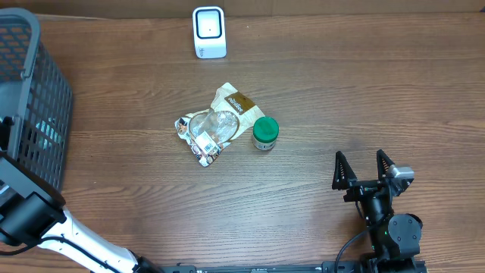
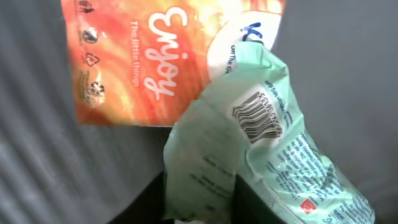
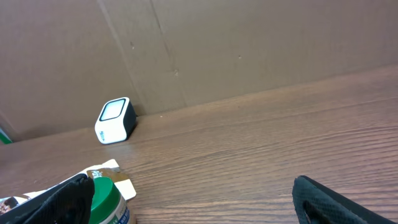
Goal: Scan the item barcode
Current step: 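Reach the left gripper into the basket and grasp the mint-green tissue pack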
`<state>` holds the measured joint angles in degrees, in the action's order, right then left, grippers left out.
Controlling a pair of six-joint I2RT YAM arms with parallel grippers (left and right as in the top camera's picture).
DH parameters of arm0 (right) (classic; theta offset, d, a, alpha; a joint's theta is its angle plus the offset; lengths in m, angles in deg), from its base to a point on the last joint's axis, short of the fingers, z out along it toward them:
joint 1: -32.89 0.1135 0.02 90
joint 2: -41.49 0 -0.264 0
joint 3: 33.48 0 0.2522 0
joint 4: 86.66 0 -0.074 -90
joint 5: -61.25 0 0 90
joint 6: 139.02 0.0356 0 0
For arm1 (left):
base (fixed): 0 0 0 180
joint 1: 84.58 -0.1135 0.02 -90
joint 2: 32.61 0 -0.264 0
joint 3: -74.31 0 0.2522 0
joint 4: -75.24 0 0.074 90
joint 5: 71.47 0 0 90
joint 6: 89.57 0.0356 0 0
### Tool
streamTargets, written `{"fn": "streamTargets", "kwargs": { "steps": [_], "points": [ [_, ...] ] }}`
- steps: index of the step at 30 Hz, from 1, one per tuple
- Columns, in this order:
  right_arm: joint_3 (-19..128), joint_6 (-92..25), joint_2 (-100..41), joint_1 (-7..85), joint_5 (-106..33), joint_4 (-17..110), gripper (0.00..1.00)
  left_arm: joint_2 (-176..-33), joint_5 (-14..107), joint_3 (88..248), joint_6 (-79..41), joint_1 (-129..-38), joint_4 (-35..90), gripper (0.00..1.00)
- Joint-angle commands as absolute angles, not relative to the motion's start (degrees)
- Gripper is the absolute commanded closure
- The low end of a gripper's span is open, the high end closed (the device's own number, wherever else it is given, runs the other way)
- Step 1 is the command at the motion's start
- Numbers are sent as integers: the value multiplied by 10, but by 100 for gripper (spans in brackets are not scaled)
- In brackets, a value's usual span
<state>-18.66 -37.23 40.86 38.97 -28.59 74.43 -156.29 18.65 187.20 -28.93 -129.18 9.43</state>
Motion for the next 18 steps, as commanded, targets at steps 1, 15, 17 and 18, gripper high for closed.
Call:
{"fn": "streamTargets", "kwargs": {
  "steps": [1,15,17,18],
  "points": [
    [-192,-373,413,392,-288,748,0,-1581,181,1857,-260,-1288,87,96],
    [-192,-373,413,392,-288,748,0,-1386,212,1954,-248,-1289,51,96],
    [-192,-373,413,392,-288,748,0,-1331,214,1971,-248,-1289,51,96],
    [-192,-373,413,392,-288,748,0,-1304,215,1977,-248,-1289,51,96]
  ]
}}
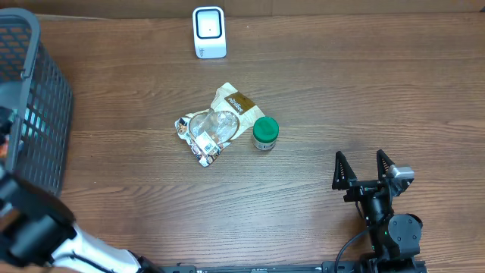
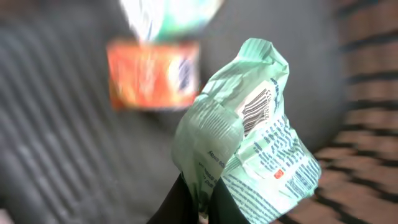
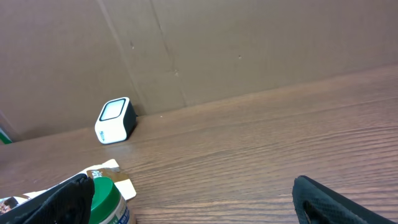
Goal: Scan the item barcode
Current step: 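Reach the left gripper into the basket and grasp the mint-green tissue pack, then drop the mint-green tissue pack beside the snack bag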
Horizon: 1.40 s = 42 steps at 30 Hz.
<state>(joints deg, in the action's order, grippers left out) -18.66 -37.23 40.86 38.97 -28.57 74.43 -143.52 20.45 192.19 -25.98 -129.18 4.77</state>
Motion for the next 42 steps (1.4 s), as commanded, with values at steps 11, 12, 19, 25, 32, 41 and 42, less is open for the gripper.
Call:
{"fn": "streamTargets", "kwargs": {
  "steps": [11,12,19,25,32,41,42],
  "points": [
    [-192,-373,413,392,-288,748,0,-1103,337,1983,-247,-1252,-11,96],
    [-192,-373,413,392,-288,748,0,-1102,352,1983,-236,-1236,-26,96],
    [-192,-373,413,392,-288,748,0,-1131,376,1904,-144,-1048,-112,96],
    [-192,-373,413,392,-288,748,0,-1204,375,1746,-111,-891,-72,96],
    [-192,-373,413,392,-288,748,0,-1328,385,1661,-111,-769,32,96],
    [-192,-373,413,392,-288,748,0,-1361,419,1678,-83,-701,77,19],
    [-192,-373,413,392,-288,748,0,-1361,419,1688,-78,-701,70,18]
  ]
}}
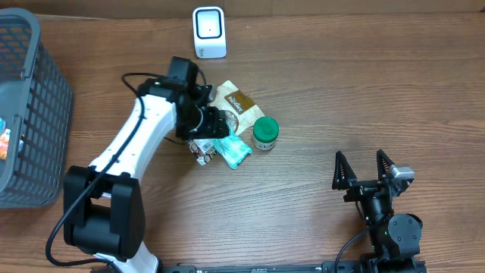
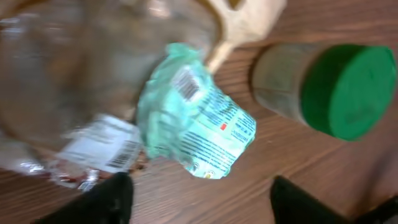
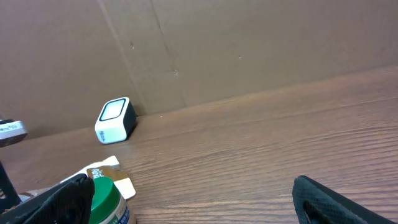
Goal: Scan the item barcode
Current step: 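Drop the mint-green tissue pack beside the snack bag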
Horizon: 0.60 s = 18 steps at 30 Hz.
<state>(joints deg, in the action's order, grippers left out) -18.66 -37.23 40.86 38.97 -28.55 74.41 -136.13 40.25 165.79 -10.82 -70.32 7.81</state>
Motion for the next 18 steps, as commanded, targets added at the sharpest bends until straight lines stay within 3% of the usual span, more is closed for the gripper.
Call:
{"fn": "streamTargets", "kwargs": {
  "steps": [1,9,12,18],
  "points": [
    [-192,-373,413,392,-288,748,0,-1360,419,1703,-72,-705,59,18],
    [-192,-373,413,392,-288,748,0,-1359,348,1950,-73,-787,-106,24],
    [-192,-373,413,392,-288,748,0,-1359,317,2069,-90,-846,-169,28],
    [-192,-373,413,392,-288,748,0,-1359,269,2224,-136,-1003,-239,24]
  ]
}}
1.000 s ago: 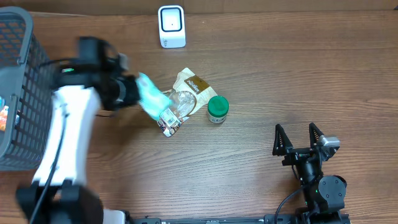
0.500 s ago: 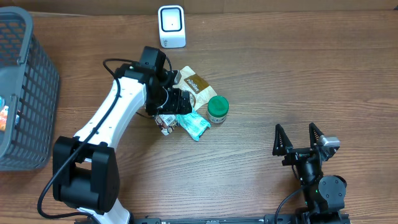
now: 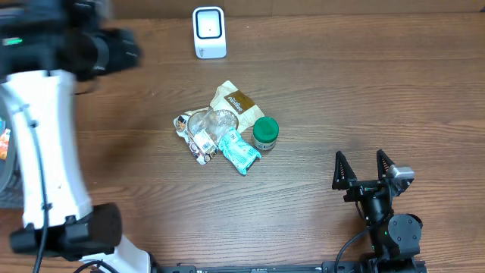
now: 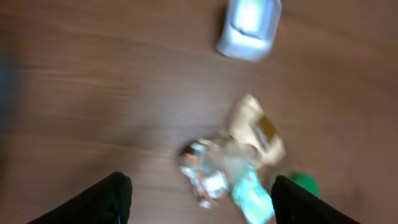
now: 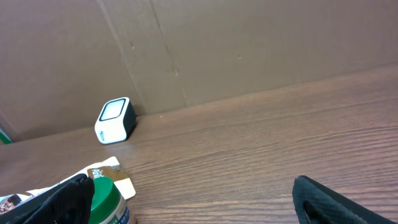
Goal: Scan the item barcode
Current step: 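Drop the mint-green tissue pack beside the snack bag, then reach the left gripper into the basket and grasp the orange packet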
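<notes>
A mint green packet [image 3: 241, 150] lies on the wooden table beside a green-lidded jar [image 3: 265, 133], a clear crinkled packet [image 3: 201, 133] and a beige pouch [image 3: 233, 101]. The white scanner [image 3: 209, 32] stands at the back edge. My left gripper [image 3: 121, 50] is raised high at the far left and blurred. Its wrist view looks down on the scanner [image 4: 249, 28] and the mint packet [image 4: 252, 199]; the left gripper [image 4: 202, 202] is open with nothing in it. My right gripper [image 3: 367, 171] stands open at the front right, facing the scanner [image 5: 116, 120] and the jar [image 5: 104, 200].
The grey basket [image 3: 6, 178] at the left edge is mostly hidden behind my white left arm [image 3: 45, 152]; something orange shows inside it. A brown cardboard wall [image 5: 249, 43] runs along the back of the table.
My left gripper was open low over the pile with the mint packet under it. Now it is high up at the far left, and the packet lies by the jar. The right arm is unchanged.
My left gripper was shut on the mint packet inside the basket, over an orange pouch. Then it held the packet higher, above the basket floor. Later it was open over the pile in mid-table with the packet lying there. Now it is raised away at the left.
</notes>
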`<state>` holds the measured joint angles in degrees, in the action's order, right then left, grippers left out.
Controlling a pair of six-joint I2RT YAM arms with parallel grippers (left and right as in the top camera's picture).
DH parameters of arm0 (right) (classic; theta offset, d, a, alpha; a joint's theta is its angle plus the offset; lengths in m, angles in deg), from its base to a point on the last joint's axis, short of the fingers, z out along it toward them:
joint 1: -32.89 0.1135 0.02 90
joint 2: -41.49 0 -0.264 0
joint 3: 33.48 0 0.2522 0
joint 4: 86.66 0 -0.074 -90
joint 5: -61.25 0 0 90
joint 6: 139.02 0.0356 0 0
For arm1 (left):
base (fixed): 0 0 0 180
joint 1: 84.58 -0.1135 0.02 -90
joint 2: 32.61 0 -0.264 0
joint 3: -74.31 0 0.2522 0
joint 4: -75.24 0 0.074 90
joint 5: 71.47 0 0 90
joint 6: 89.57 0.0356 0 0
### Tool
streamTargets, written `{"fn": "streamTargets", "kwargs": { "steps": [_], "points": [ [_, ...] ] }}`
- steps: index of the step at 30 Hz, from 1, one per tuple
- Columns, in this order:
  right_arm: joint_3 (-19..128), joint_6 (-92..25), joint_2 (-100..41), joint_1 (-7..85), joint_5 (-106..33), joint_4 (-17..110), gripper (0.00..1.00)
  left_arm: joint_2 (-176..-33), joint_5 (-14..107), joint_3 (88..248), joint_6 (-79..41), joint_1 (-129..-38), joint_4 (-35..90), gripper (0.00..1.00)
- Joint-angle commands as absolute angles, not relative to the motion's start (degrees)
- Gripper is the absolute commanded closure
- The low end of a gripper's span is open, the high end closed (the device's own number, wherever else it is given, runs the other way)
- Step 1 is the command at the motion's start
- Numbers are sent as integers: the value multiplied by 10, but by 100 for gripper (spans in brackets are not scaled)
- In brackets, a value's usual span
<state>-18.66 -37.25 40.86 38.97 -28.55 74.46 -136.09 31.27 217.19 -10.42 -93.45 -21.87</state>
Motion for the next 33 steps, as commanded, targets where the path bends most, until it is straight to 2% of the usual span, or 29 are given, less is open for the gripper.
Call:
{"fn": "streamTargets", "kwargs": {
  "steps": [1,5,11,18,23,33],
  "points": [
    [-192,-373,413,392,-288,748,0,-1359,266,2232,-141,-1032,-245,24],
    [-192,-373,413,392,-288,748,0,-1365,256,2207,-153,-1184,-241,22],
    [-192,-373,413,392,-288,747,0,-1365,253,2083,-166,-1278,-153,21],
    [-192,-373,413,392,-288,748,0,-1368,207,1875,-182,-1308,34,18],
    [-192,-373,413,392,-288,748,0,-1371,138,1795,-165,-1308,137,5],
    [-192,-373,413,392,-288,748,0,-1413,165,1781,-146,-1335,198,8]
  ]
}}
